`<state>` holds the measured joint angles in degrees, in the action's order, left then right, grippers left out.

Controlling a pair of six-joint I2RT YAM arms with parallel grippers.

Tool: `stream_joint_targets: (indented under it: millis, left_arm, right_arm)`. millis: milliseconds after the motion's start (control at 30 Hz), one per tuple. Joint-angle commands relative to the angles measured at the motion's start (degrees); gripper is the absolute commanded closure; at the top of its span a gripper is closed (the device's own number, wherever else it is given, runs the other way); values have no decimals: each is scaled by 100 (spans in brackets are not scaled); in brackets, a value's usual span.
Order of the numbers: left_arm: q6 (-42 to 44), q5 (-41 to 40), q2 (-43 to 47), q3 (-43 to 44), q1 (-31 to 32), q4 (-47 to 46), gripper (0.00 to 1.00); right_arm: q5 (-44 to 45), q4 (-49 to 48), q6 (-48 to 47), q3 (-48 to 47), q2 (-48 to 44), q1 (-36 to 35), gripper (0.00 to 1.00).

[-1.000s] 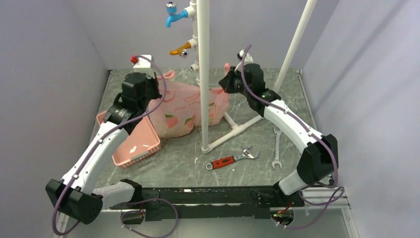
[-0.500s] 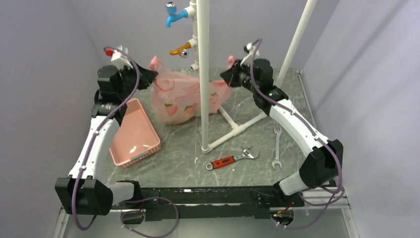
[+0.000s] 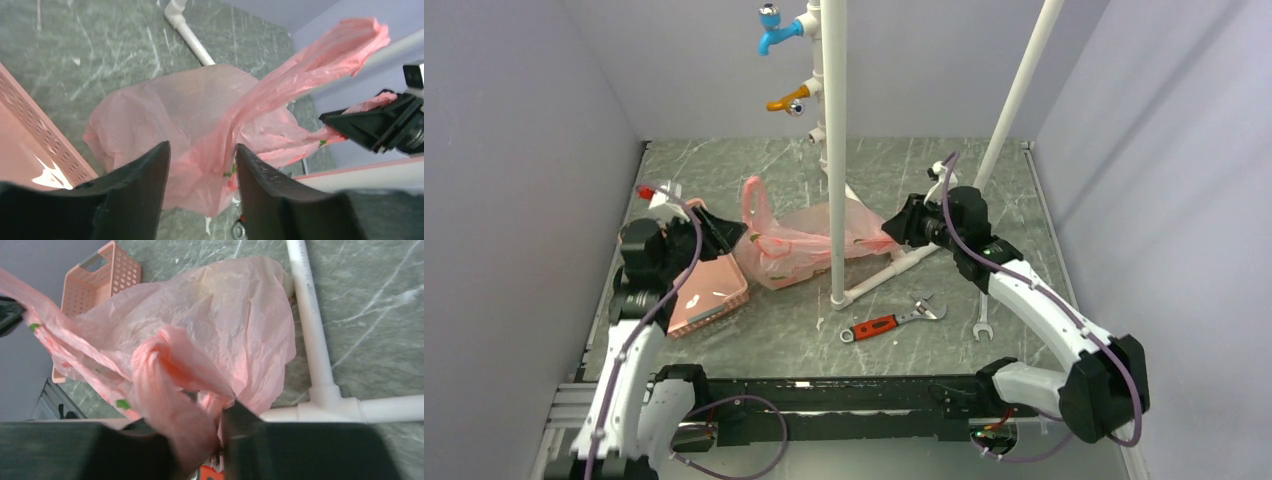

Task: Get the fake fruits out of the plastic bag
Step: Adjust the plastic bag at the center of the board.

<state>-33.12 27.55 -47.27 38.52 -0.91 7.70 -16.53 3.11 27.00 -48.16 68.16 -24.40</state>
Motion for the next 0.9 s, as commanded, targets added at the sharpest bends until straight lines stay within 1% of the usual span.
stream_joint_targets:
  millis: [0, 67, 167, 233, 333, 433, 500, 567, 633, 700, 800, 867]
  left_arm:
    - [264, 244, 995, -58, -63, 581, 33]
    - [447, 355, 1178, 99, -63, 1055, 25]
    - [821, 448, 1199, 616, -59, 1592, 13]
    - [1050, 542, 1091, 1067, -59, 1837, 2]
    - [1403, 512, 827, 1676, -6, 2108, 1]
    - [2041, 87, 446, 2343, 298, 2498, 1]
    - [2429, -187, 81, 2769, 551, 2726, 1]
    - [2744, -215, -348, 3162, 692, 2935, 1]
    - [2961, -248, -847, 3865, 817, 3361, 1]
    - [3196, -199, -1304, 4329, 999, 3653, 1]
    - [3571, -521, -1750, 4868, 1560, 4026, 1]
    - [3614, -584, -1910, 4919, 1785, 4029, 1]
  right_arm:
    - [139, 392, -341, -14, -529, 45, 58]
    - [115, 539, -424, -76, -656, 42, 51]
    - [72, 879, -499, -307, -669, 37, 35]
    - [-3, 1091, -546, -494, -635, 39, 24]
    - [48, 1483, -747, -840, -610, 46, 10]
    - [509, 2222, -1085, -1482, -447, 41, 2]
    - [533, 2604, -1322, -1948, -221, 53, 1]
    - [551, 3035, -1412, -2522, 82, 51, 1]
    - [272, 3414, -1509, -3043, 401, 48, 1]
    - [157, 3796, -1610, -3465, 672, 50, 1]
    - [143, 4256, -1885, -3881, 938, 34, 2]
    - [59, 4343, -1995, -3935, 987, 30, 3]
